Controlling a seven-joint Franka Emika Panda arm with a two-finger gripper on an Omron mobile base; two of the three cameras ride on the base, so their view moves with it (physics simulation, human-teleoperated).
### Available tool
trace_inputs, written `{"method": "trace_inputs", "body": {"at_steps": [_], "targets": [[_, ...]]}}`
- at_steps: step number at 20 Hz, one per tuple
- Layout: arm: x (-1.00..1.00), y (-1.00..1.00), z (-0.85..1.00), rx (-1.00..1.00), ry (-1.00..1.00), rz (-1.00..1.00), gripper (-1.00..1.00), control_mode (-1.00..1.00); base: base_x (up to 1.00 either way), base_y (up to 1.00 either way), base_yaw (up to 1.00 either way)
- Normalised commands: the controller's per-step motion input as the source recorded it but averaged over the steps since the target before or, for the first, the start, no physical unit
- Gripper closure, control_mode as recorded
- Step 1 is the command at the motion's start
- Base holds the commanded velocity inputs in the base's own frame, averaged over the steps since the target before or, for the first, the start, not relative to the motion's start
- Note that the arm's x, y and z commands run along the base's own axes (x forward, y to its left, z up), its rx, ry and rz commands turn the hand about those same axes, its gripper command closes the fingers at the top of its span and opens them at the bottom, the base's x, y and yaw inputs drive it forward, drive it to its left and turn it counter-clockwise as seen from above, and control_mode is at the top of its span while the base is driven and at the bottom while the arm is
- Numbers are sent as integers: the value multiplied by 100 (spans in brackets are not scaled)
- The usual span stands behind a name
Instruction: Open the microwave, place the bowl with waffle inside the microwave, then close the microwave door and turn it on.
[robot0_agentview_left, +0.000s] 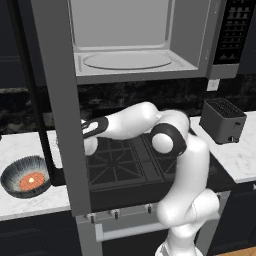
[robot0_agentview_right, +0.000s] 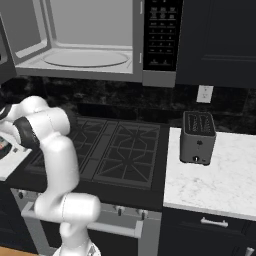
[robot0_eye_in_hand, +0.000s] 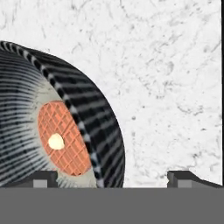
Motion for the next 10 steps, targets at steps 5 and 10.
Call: {"method": "trace_inputs", "body": {"at_steps": [5, 10], "targets": [[0, 16, -30, -7, -5, 0, -100, -100, 0, 0, 0], [0, 3, -7, -1, -4, -1, -100, -100, 0, 0, 0]]}}
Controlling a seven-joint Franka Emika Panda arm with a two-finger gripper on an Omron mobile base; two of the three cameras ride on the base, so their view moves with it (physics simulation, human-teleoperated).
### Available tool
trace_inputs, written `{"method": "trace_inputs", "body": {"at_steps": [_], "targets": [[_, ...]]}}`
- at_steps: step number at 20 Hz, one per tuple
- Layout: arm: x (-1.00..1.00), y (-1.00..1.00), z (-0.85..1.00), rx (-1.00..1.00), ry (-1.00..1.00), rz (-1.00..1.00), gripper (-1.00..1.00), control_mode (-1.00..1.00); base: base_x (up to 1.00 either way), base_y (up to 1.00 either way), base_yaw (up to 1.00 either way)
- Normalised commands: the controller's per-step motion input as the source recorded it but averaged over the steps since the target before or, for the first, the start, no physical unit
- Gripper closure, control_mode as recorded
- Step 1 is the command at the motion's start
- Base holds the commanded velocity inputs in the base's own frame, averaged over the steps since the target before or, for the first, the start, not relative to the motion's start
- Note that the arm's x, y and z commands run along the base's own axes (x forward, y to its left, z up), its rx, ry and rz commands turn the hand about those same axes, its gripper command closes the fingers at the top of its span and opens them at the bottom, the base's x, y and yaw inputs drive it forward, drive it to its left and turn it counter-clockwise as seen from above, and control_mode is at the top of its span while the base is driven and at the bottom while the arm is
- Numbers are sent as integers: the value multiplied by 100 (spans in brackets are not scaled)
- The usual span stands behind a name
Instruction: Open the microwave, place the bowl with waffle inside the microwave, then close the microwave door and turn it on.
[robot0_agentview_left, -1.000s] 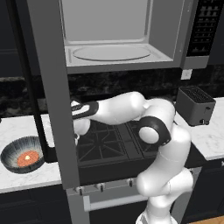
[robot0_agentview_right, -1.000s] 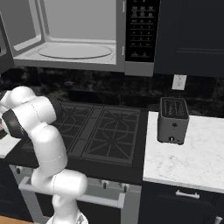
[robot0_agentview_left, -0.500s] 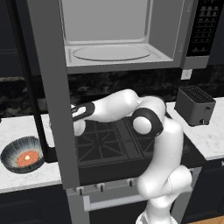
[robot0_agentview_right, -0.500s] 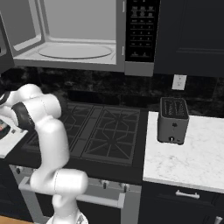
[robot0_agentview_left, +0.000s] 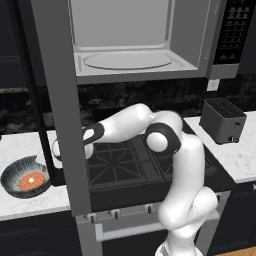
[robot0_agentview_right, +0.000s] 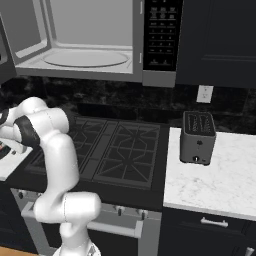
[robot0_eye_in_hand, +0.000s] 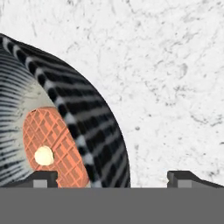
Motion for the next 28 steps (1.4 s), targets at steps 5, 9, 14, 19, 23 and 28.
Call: {"method": "trace_inputs", "body": {"at_steps": [5, 9, 14, 19, 23, 28], "targets": [[0, 0, -1, 0, 0, -1, 100, -100, 0, 0, 0], [0, 0, 0, 0, 0, 0, 100, -100, 0, 0, 0], [0, 0, 0, 0, -1, 0, 100, -100, 0, 0, 0], [-5, 0, 1, 0, -3, 0, 100, -100, 0, 0, 0], [-18, -35, 39, 0, -9, -6, 100, -100, 0, 0, 0], [-20, -86, 77, 1, -3, -7, 100, -100, 0, 0, 0]]}}
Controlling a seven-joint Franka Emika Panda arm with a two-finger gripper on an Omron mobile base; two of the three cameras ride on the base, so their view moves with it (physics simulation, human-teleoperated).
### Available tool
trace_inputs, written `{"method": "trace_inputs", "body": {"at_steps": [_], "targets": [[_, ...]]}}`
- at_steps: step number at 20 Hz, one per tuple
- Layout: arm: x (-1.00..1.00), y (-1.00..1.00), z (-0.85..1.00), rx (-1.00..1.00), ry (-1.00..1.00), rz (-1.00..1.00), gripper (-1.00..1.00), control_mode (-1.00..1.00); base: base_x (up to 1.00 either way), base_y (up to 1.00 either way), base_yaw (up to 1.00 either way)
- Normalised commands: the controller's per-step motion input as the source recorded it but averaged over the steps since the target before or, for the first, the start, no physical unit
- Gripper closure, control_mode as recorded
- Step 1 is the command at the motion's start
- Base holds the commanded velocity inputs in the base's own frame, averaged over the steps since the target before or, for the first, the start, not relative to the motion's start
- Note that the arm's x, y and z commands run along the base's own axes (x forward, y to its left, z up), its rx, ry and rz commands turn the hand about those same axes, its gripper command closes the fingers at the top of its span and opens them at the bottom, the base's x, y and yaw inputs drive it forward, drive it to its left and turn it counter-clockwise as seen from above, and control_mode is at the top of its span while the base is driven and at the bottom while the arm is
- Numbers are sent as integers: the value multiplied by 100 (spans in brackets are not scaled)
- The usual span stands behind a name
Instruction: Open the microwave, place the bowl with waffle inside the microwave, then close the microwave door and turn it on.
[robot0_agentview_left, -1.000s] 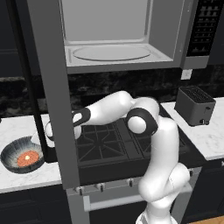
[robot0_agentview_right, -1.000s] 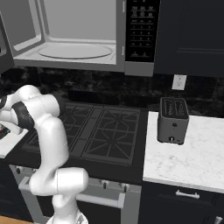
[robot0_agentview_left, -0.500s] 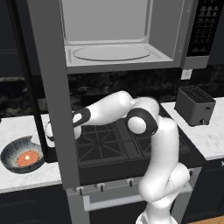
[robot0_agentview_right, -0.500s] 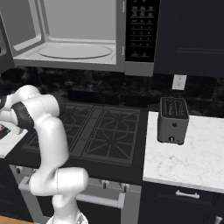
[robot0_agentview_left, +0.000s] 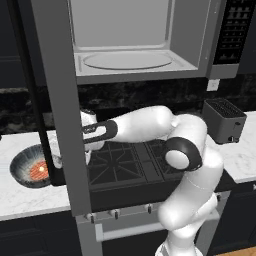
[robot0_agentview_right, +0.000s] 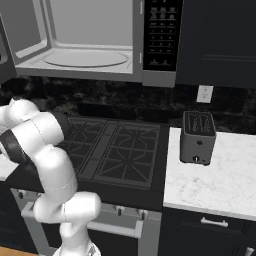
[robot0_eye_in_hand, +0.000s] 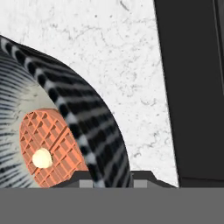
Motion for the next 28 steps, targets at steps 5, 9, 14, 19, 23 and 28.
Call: {"method": "trace_inputs", "body": {"at_steps": [5, 9, 14, 19, 23, 28], "targets": [[-45, -100, 60, 6, -3, -6, 100, -100, 0, 0, 0], [-72, -100, 67, 8, -9, -4, 100, -100, 0, 0, 0], [-92, -100, 98, 6, -12, -3, 100, -100, 0, 0, 0], [-92, -100, 100, 4, -5, -5, 100, -100, 0, 0, 0], [-41, -100, 100, 6, 0, -16, 100, -100, 0, 0, 0], [-5, -99, 100, 6, 2, -21, 100, -100, 0, 0, 0]]}}
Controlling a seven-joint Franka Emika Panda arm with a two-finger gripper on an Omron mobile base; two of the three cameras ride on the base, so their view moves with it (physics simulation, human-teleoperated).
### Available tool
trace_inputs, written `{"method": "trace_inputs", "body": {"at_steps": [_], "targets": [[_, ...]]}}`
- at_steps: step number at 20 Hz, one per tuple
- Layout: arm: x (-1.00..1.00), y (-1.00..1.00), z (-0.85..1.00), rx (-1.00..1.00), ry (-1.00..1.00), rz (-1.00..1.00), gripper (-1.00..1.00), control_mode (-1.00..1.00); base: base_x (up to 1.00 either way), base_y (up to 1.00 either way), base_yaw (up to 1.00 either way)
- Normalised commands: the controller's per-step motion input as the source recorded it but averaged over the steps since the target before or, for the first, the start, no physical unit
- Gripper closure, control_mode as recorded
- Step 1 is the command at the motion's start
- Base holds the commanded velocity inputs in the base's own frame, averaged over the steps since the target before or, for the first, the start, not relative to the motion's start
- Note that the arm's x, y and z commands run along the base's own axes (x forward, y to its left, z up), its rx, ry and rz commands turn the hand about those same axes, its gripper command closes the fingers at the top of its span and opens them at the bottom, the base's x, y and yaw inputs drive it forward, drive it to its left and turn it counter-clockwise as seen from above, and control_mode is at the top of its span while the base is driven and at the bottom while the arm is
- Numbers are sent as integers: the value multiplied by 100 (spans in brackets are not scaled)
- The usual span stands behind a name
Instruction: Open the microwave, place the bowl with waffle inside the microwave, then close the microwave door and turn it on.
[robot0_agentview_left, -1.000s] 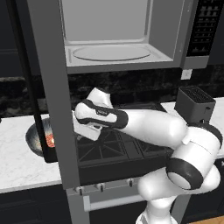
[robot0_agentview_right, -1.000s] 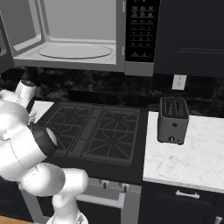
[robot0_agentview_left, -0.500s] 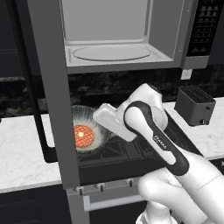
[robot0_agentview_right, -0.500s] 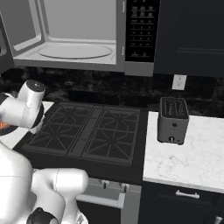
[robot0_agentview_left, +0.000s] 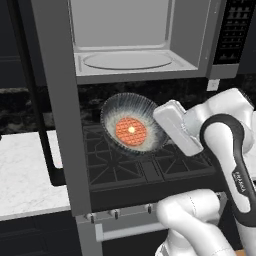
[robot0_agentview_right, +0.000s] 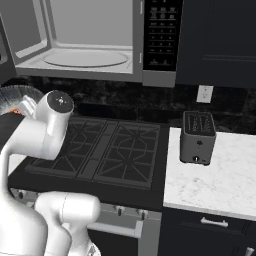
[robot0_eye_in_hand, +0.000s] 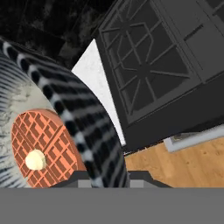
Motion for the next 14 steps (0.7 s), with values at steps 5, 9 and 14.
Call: {"method": "trace_inputs", "body": {"at_steps": [5, 9, 14], "targets": [[8, -70, 100, 1, -1, -19, 100, -100, 0, 0, 0], [16, -31, 100, 0, -4, -14, 100, -100, 0, 0, 0], [19, -21, 98, 0, -1, -13, 100, -100, 0, 0, 0]]}}
